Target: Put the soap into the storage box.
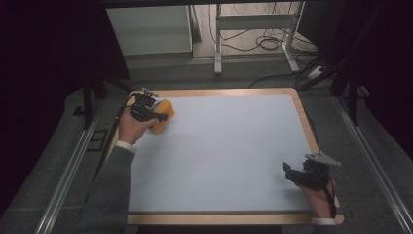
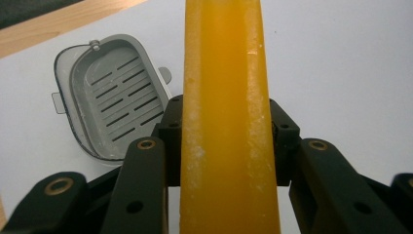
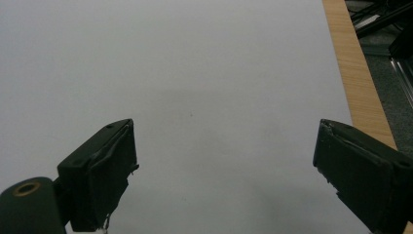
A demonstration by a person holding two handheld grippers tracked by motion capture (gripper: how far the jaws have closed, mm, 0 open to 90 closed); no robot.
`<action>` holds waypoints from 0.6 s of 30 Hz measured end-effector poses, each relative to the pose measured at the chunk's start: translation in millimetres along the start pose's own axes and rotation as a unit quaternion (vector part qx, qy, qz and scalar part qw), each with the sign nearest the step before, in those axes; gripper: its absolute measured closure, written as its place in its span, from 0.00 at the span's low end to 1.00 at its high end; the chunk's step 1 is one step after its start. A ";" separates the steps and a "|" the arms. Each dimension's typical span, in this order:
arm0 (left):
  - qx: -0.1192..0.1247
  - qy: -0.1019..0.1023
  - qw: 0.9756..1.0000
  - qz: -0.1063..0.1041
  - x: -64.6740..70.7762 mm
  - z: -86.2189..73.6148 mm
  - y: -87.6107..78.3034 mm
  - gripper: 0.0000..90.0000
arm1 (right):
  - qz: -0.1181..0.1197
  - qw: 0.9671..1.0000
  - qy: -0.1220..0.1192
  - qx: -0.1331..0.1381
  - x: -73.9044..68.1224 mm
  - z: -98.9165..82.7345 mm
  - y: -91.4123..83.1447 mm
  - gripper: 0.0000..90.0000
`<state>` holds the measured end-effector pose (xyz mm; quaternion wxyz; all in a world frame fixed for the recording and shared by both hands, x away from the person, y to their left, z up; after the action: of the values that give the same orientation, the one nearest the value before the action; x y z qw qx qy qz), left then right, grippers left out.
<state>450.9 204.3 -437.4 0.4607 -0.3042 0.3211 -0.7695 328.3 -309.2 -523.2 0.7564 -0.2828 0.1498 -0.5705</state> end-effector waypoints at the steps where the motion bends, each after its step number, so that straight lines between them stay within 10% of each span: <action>1: 0.001 -0.004 1.000 -0.002 -1.7 0.6 0.6 0.68 | -0.001 1.000 0.000 0.001 0.1 0.1 -0.1 0.10; 18: -0.006 -0.044 0.999 0.015 -30.0 15.1 17.8 0.68 | -0.002 1.000 0.002 0.001 1.3 0.1 -0.4 0.10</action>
<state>483.3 221.6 -447.2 0.4837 -0.3355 0.3098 -0.7467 328.4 -310.4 -522.7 0.7552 -0.2808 0.1502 -0.5729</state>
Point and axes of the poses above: each handheld gripper's, and its own axes: y roughly forward along the jaws, z roughly out of its top, x roughly to its right, the point moved 3 cm from there along y, roughly forward along the jaws, and after that the axes turned 6 degrees about -y, right-handed, at the moved point
